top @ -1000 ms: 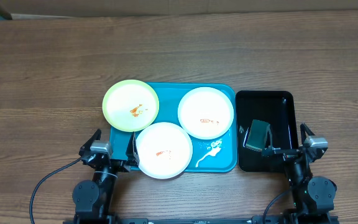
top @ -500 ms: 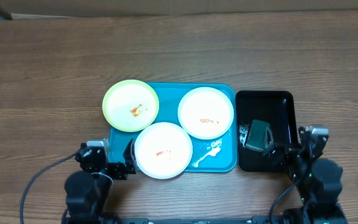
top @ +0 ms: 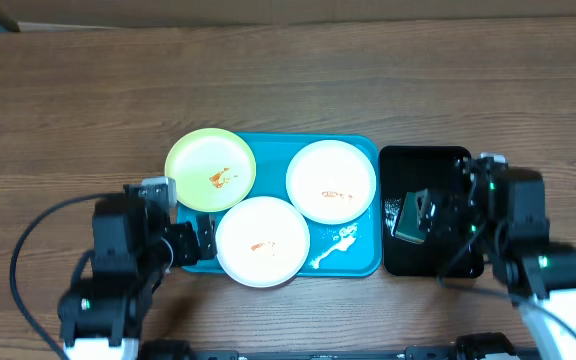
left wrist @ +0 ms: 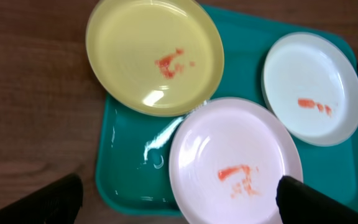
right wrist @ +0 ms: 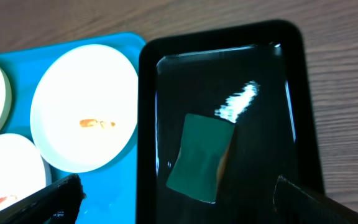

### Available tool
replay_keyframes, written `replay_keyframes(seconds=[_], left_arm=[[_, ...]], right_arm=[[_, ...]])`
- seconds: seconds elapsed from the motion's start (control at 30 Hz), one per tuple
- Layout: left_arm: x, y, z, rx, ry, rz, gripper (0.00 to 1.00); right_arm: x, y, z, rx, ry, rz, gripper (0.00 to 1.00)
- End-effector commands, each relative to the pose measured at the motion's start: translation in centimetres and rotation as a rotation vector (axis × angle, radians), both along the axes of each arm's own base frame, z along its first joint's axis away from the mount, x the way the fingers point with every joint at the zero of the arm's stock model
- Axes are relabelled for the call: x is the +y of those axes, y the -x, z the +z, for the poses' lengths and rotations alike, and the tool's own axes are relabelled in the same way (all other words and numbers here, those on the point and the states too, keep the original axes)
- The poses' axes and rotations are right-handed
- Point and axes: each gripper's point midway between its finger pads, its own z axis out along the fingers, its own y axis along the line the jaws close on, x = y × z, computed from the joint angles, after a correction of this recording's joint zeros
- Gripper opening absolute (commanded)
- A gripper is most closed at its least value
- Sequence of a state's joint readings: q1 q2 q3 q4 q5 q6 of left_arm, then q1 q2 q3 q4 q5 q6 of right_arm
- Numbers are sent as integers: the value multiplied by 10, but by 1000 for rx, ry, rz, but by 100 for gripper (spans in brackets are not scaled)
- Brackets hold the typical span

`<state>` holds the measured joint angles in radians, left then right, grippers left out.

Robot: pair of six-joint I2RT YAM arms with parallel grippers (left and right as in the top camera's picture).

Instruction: Clean dirty plates on tray and stack at the side

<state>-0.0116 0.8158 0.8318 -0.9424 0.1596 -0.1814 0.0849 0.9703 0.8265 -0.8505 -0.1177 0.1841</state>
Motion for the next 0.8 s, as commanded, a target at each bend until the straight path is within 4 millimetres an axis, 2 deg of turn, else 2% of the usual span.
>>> replay_keyframes(seconds=[0.0,0.1,0.33,0.37,0.47,0.57,0.77], left_arm=[[-17,-3,10,48,83,-52,100],[-27,-5,3,98,134,-85,100],[-24,-6,-31,261,125,-61,100],[-24,-6,-36,288,127,-60,98],[-26,-6,-54,376,134,-60,78],[-25,-6,-73,464,135,-53,68],[-20,-7,-104,583,107,-35,61]], right_arm=[[5,-13,7,20,-28,11,100],[13,-18,3,42,-62,36,100],[14,-23,-7,72,-64,37,100],[14,-23,-8,77,-64,37,100],[14,-23,-11,87,-63,37,100],[14,-23,-12,91,-63,36,100],[14,-24,-14,96,-62,36,100]])
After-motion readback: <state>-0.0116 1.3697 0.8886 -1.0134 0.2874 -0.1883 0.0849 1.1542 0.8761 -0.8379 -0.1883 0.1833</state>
